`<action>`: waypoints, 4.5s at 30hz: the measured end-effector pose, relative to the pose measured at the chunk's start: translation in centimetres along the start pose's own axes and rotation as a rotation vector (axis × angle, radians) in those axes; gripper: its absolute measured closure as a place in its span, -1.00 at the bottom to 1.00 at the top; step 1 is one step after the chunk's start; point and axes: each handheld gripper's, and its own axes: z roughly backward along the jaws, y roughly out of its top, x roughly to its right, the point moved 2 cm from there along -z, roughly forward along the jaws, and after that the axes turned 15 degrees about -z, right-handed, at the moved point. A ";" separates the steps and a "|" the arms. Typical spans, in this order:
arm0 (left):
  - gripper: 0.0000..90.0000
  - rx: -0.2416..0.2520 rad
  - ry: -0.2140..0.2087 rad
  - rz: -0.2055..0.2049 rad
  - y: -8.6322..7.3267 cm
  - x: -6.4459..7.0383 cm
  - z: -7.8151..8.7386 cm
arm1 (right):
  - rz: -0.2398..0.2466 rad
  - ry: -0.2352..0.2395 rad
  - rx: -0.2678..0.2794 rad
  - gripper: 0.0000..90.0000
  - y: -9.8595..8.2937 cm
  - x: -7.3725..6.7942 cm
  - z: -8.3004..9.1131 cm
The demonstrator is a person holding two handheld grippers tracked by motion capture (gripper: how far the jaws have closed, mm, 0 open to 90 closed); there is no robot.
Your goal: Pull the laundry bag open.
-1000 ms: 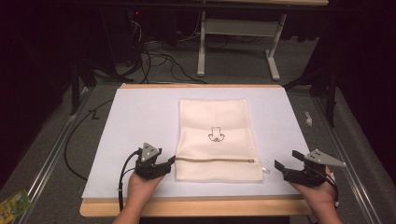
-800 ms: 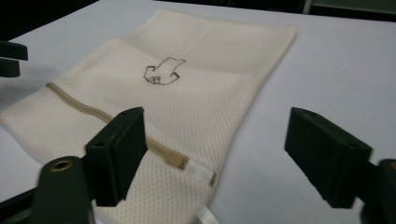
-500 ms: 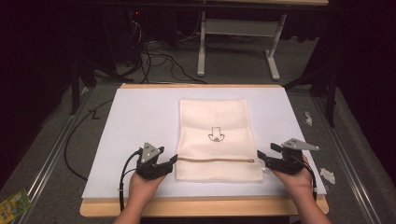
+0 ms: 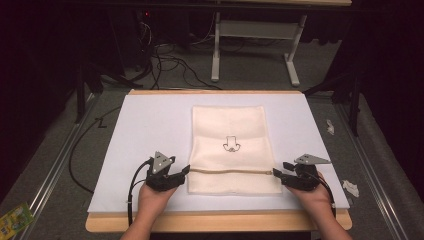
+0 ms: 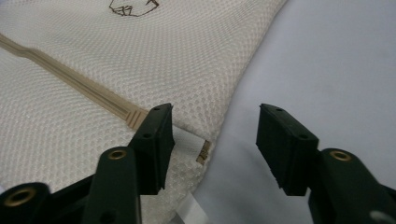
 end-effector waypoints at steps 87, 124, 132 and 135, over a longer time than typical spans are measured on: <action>0.95 0.093 -0.369 0.026 10.3 16.9 -13.6 | 0.083 0.082 0.096 0.89 1.2 -2.1 2.4; 0.95 0.008 -0.278 0.102 6.3 10.3 -10.9 | 0.078 0.082 0.109 0.91 1.2 -2.6 2.3; 0.95 0.003 -0.279 0.090 6.2 10.0 -10.6 | 0.091 0.092 0.106 0.91 1.3 -2.7 2.2; 0.95 -0.014 -0.246 0.106 5.7 8.9 -10.2 | 0.086 0.076 0.114 0.91 1.3 -2.5 2.4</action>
